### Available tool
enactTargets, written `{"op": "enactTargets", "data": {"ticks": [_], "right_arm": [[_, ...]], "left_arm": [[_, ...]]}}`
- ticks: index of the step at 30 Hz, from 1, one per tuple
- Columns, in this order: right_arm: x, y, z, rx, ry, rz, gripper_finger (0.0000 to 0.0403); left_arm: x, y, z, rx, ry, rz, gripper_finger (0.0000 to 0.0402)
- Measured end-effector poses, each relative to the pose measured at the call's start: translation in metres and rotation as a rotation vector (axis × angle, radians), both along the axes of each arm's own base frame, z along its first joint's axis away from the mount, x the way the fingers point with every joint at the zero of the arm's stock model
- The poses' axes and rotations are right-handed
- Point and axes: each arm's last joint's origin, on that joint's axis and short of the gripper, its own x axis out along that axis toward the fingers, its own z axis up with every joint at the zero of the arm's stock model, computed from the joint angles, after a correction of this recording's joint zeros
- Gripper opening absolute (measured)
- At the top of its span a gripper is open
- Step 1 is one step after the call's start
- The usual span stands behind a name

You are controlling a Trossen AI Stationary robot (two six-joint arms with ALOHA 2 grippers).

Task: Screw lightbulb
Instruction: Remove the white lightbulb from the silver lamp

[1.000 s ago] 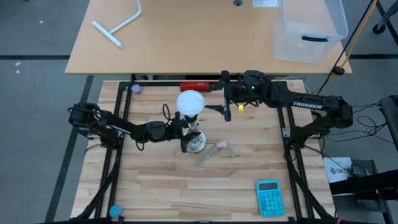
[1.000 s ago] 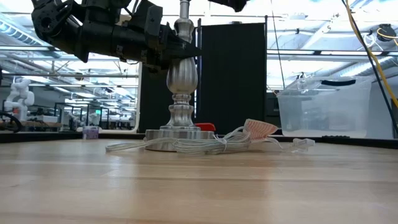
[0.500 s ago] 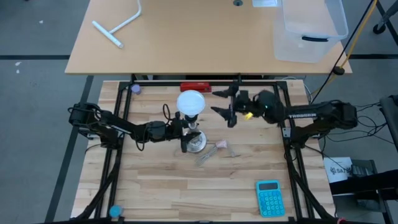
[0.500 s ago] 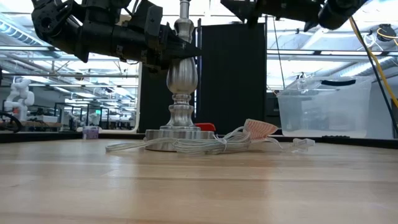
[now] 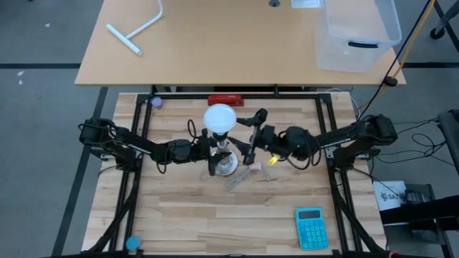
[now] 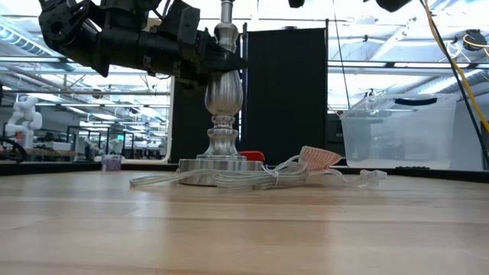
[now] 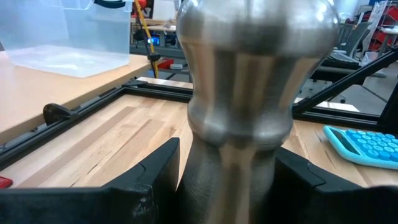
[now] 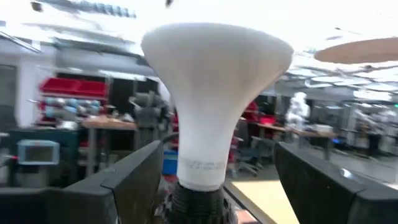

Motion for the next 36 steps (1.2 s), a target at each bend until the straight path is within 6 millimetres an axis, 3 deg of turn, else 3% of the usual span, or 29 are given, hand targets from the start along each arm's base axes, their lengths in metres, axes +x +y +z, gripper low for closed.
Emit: {"op": "enactTargets", "data": {"ticks": [12,16,25,31,36], "right_arm": [[0.043,0.009,0.006,0.005,0.104,-0.038,0.0295],[0.045,0.009,0.009,0.0,0.096,-0.039,0.0268],[0.045,0.009,0.009,-0.001,0.099,-0.042,0.0139],[0.045,0.008,0.009,-0.005,0.106,-0.016,0.0135],[0.044,-0.002,0.011,0.006,0.122,0.104,0.014]], "left_arm": [[0.0,0.0,0.0,-0.004,-0.001,0.004,0.019],[0.0,0.0,0.0,-0.004,0.0,0.004,0.019],[0.0,0.0,0.0,-0.003,0.001,0.002,0.019],[0.0,-0.001,0.0,-0.002,0.003,-0.007,0.019],[0.0,-0.001,-0.001,-0.004,0.005,-0.029,0.019]]}}
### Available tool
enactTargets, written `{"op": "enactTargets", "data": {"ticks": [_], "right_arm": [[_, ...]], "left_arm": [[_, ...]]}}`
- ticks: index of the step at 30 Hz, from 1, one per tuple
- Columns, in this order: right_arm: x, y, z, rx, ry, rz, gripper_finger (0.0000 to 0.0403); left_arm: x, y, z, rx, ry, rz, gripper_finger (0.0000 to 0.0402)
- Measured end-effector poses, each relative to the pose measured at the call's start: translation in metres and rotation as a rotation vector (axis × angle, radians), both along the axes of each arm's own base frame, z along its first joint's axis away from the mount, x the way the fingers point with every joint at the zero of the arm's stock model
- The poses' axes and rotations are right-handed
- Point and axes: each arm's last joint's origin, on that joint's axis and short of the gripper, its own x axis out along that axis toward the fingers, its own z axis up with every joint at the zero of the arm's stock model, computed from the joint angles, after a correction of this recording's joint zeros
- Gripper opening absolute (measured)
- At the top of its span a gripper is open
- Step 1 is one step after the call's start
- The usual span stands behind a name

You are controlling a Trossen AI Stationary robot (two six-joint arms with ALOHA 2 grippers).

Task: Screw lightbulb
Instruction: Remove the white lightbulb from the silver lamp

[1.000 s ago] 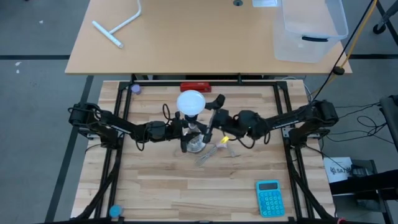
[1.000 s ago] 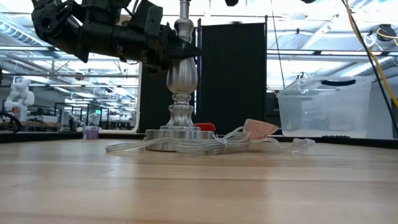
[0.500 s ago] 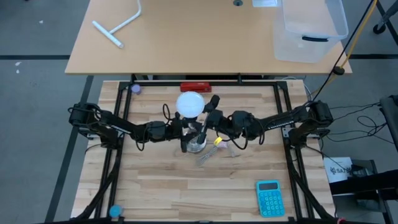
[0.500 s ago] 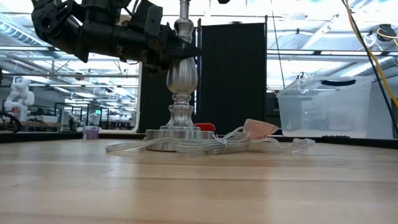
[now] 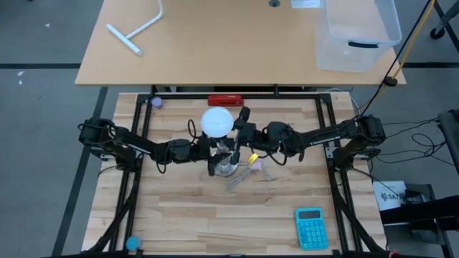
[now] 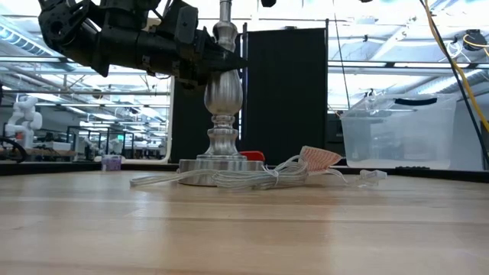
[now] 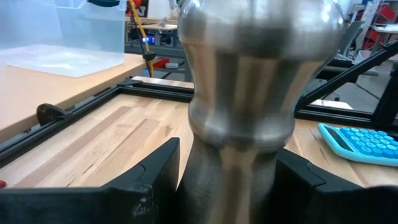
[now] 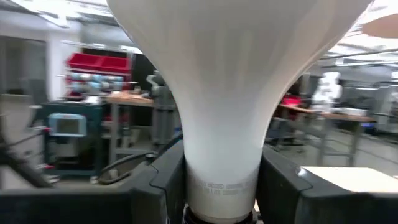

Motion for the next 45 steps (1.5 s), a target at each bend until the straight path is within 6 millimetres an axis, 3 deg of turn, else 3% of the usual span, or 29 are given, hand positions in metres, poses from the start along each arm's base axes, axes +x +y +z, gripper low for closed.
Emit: {"op": "enactTargets", "data": {"ticks": [15,25,35,39,45], "right_arm": [[-0.011,-0.033,0.008,0.033,0.083,0.251,0.0137],[-0.017,-0.065,0.009,0.103,0.098,0.467,0.014],[-0.013,-0.066,0.023,0.091,0.123,0.525,0.0158],[-0.011,-0.06,0.027,0.031,0.109,0.533,0.0189],[-0.011,-0.058,0.031,0.016,0.122,0.539,0.0267]], "left_arm": [[0.001,-0.002,0.001,0.002,-0.005,-0.049,0.019],[0.001,-0.002,0.002,-0.001,-0.015,-0.079,0.019],[0.001,-0.003,0.001,-0.009,-0.013,-0.096,0.019],[0.0,-0.003,0.001,-0.01,-0.013,-0.103,0.019],[0.0,-0.004,0.001,-0.014,-0.012,-0.1,0.019]]}}
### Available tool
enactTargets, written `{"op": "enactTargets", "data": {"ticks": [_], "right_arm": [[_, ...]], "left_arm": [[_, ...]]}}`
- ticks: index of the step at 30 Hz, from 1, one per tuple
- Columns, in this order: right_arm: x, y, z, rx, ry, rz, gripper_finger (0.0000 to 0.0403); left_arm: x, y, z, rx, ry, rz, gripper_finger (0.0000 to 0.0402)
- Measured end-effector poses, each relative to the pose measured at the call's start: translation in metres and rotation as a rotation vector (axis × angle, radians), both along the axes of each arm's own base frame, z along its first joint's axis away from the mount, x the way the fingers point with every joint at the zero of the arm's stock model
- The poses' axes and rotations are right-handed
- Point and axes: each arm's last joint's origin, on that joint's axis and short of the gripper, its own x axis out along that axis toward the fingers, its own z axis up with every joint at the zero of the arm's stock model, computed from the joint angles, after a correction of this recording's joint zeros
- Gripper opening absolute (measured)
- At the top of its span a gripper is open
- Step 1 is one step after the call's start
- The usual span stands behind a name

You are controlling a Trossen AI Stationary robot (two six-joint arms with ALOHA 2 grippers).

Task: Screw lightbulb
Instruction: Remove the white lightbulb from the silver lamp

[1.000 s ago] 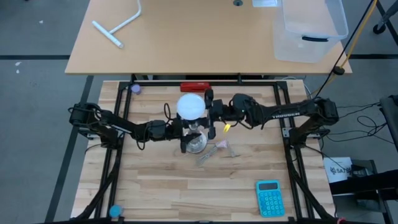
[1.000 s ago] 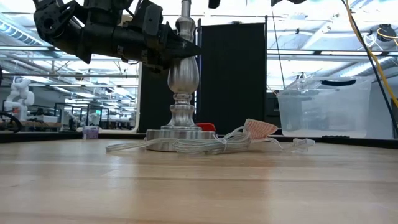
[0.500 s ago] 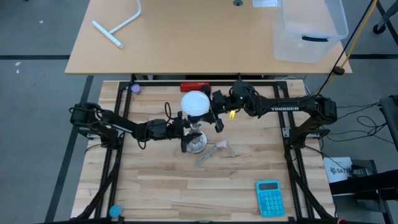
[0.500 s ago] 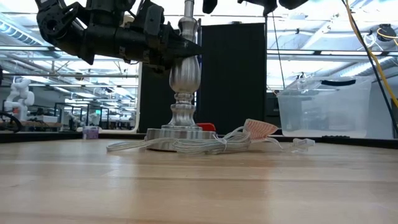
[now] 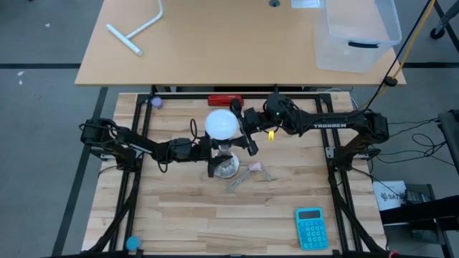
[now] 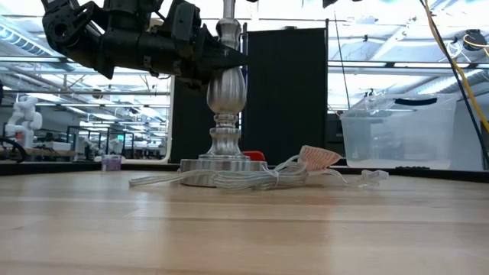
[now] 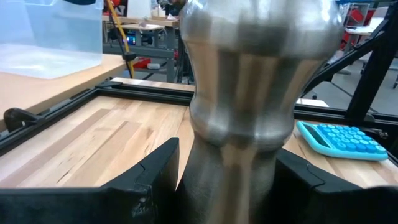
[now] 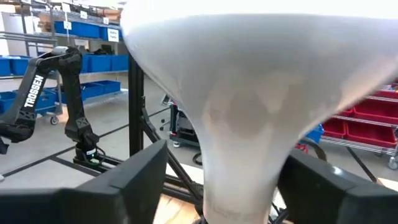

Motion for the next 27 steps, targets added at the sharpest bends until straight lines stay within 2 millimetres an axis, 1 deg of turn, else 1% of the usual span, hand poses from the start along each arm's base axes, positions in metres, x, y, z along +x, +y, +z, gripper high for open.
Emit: {"op": "enactTargets", "data": {"ticks": [3,6,10,15,19,23,27], "right_arm": [[-0.004,0.0,0.006,-0.009,-0.002,-0.004,0.0296],[-0.01,-0.001,0.013,-0.028,-0.014,-0.014,0.0313],[-0.02,-0.001,0.02,-0.055,0.0,-0.041,0.0317],[-0.034,0.001,0.028,-0.105,0.037,-0.124,0.0317],[-0.039,0.005,0.026,-0.122,0.106,-0.17,0.0317],[-0.038,0.01,0.019,-0.136,0.171,-0.236,0.0317],[-0.04,0.016,0.001,-0.148,0.199,-0.32,0.0316]], "left_arm": [[0.0,0.0,0.0,-0.002,0.003,0.002,0.019],[0.0,0.0,0.0,-0.002,0.003,0.004,0.019],[0.0,0.0,0.0,-0.001,0.001,0.006,0.019],[0.0,0.0,0.0,-0.001,0.002,0.008,0.019],[0.0,0.0,0.0,0.0,0.003,0.008,0.019],[0.0,0.0,0.0,0.002,0.003,0.008,0.019],[0.0,0.0,0.0,0.002,0.003,0.008,0.019]]}}
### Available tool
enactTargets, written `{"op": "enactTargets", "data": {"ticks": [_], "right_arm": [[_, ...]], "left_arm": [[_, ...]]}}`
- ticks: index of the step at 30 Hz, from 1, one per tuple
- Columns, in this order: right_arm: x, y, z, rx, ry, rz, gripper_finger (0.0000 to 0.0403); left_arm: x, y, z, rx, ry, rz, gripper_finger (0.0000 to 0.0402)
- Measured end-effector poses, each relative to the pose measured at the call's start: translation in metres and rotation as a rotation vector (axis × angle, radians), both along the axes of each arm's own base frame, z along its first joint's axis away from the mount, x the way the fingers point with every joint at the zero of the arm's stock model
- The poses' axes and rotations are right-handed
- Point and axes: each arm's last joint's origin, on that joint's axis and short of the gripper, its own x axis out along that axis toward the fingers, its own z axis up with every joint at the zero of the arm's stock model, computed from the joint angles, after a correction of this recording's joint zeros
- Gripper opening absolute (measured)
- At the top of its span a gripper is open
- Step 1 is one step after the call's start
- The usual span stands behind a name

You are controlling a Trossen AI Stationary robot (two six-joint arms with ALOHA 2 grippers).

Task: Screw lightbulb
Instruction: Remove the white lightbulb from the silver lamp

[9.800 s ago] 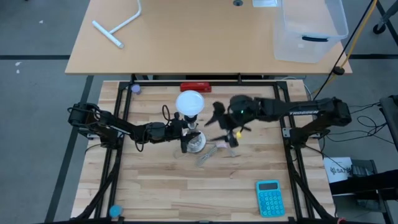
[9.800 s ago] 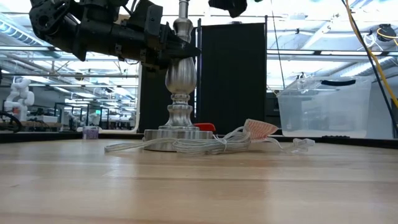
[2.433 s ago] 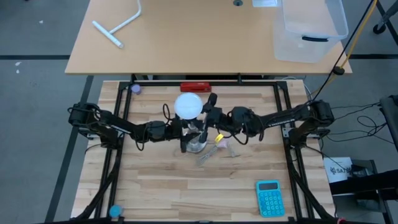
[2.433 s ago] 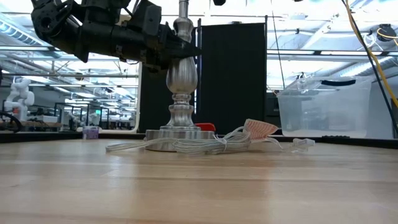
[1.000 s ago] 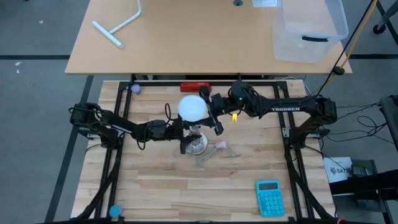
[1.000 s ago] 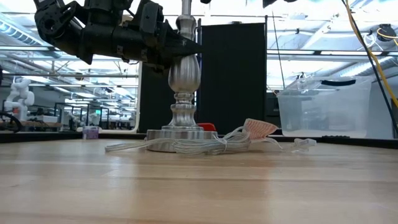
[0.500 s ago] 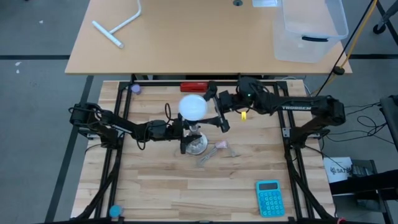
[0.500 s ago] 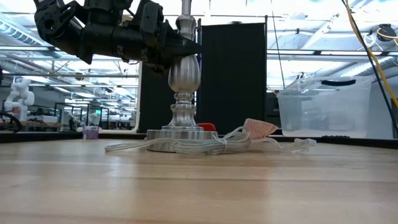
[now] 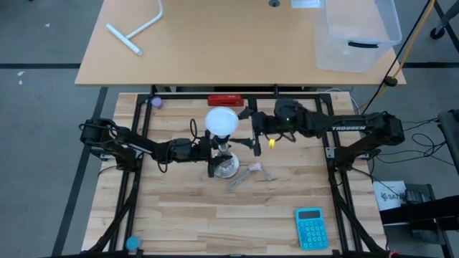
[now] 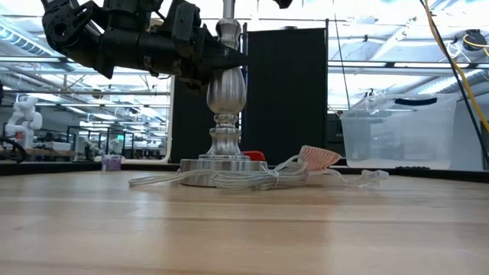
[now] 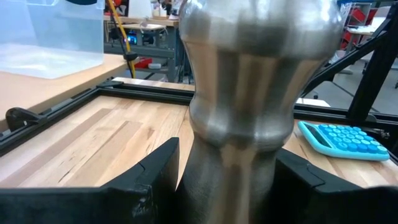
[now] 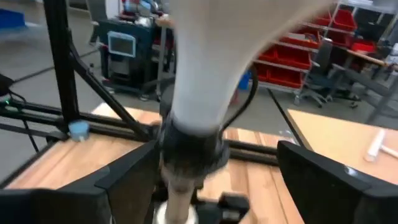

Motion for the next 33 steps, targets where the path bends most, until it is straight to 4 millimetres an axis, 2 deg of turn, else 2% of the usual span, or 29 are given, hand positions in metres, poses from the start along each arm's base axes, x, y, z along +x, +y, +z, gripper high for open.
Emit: {"op": "enactTargets", "data": {"ticks": [6,11,15,19,22,27,33], "right_arm": [[-0.016,0.012,-0.021,0.053,-0.15,-0.023,0.0315],[-0.018,0.025,-0.041,0.093,-0.285,-0.106,0.0314],[-0.007,0.039,-0.05,0.127,-0.34,-0.14,0.0314],[0.005,0.053,-0.042,0.091,-0.421,-0.216,0.0314],[0.016,0.06,-0.041,0.045,-0.413,-0.292,0.0313],[0.032,0.063,-0.038,0.032,-0.416,-0.392,0.0313],[0.048,0.065,-0.035,-0.001,-0.417,-0.385,0.0313]], "left_arm": [[0.0,0.0,0.0,0.0,0.0,-0.002,0.019],[0.0,0.0,0.0,0.0,-0.004,-0.002,0.019],[0.0,0.0,0.0,0.001,-0.004,-0.002,0.019],[0.0,0.0,0.0,0.001,-0.004,0.0,0.019],[0.0,0.0,0.0,0.001,-0.004,0.001,0.019],[0.0,0.0,0.0,0.001,-0.004,0.005,0.019],[0.0,0.001,0.0,0.001,-0.003,0.007,0.019]]}}
